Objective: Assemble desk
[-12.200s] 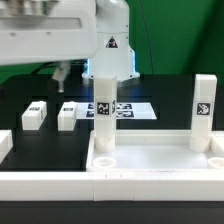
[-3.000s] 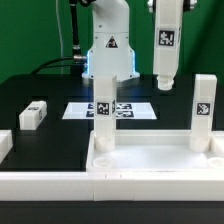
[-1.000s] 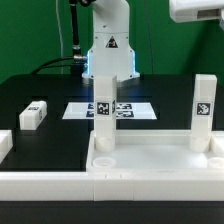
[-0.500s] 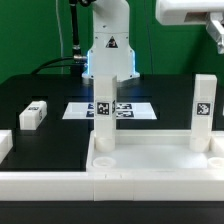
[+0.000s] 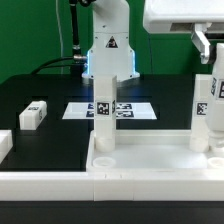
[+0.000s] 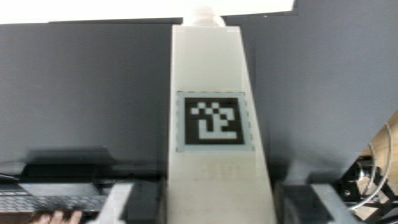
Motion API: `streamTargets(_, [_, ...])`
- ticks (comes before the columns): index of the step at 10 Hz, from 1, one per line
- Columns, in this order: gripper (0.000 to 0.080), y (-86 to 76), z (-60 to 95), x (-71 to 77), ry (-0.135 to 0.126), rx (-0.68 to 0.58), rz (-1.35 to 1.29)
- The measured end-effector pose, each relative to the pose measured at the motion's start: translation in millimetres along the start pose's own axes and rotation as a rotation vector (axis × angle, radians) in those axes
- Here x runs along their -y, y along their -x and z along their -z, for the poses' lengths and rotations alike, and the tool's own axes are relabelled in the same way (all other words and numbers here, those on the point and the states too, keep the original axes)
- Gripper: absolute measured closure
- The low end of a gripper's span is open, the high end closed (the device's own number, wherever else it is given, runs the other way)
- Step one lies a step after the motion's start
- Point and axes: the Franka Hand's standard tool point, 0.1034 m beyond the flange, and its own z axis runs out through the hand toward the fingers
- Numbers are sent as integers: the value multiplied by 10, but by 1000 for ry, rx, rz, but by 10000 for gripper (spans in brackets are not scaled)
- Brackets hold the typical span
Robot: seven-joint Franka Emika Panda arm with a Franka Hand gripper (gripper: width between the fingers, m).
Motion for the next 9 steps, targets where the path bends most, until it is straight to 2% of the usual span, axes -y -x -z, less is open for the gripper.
streamTargets(2, [510, 121, -54, 75, -3, 19, 1])
streamTargets(9, [510, 301, -164, 100, 8, 66, 23])
